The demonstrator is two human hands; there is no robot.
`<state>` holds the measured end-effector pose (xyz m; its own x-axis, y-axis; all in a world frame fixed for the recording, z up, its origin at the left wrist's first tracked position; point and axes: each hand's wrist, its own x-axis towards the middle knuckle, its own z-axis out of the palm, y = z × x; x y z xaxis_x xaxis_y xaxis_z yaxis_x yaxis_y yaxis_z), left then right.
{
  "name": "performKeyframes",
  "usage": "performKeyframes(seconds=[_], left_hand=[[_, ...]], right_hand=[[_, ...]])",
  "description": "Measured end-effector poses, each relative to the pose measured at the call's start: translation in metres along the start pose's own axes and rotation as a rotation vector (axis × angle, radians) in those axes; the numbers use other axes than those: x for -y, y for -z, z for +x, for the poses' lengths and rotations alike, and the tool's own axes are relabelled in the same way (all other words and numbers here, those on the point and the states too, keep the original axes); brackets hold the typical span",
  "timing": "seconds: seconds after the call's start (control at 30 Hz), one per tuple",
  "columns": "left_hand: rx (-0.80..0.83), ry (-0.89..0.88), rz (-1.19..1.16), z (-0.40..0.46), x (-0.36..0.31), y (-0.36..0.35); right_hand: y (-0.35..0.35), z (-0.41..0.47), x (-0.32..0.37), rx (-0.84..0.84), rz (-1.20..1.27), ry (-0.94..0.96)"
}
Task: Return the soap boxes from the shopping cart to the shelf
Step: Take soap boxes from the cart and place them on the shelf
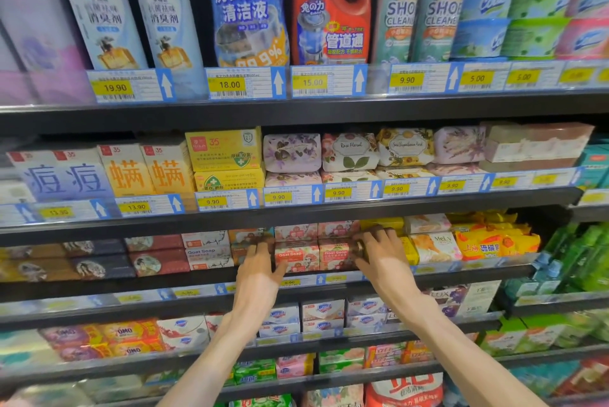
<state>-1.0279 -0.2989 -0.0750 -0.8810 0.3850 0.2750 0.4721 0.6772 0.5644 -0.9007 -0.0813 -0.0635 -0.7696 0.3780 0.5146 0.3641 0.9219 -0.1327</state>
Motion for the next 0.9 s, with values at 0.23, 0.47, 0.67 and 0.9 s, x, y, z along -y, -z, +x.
performKeyframes(seconds=[0.23, 0.47, 0.67, 0.9], left_hand=[[-0.143, -0.2, 0.161, -0.038, -0.004, 0.021], [-0.191, -0.064, 0.318, -0.111, 0.03, 0.068], [-0.297, 0.143, 0.438, -0.194, 0.096, 0.134], [-0.396, 0.36, 0.518, -0.313, 0.177, 0.217]], right_hand=[[0.017, -0.014, 0.036, -0.005, 0.085, 0.211], [-0.008, -0.032, 0.111, 0.123, 0.342, 0.567], [-0.008, -0.064, 0.202, 0.175, 0.505, 0.839], [0.01, -0.115, 0.338, 0.169, 0.635, 1.128]])
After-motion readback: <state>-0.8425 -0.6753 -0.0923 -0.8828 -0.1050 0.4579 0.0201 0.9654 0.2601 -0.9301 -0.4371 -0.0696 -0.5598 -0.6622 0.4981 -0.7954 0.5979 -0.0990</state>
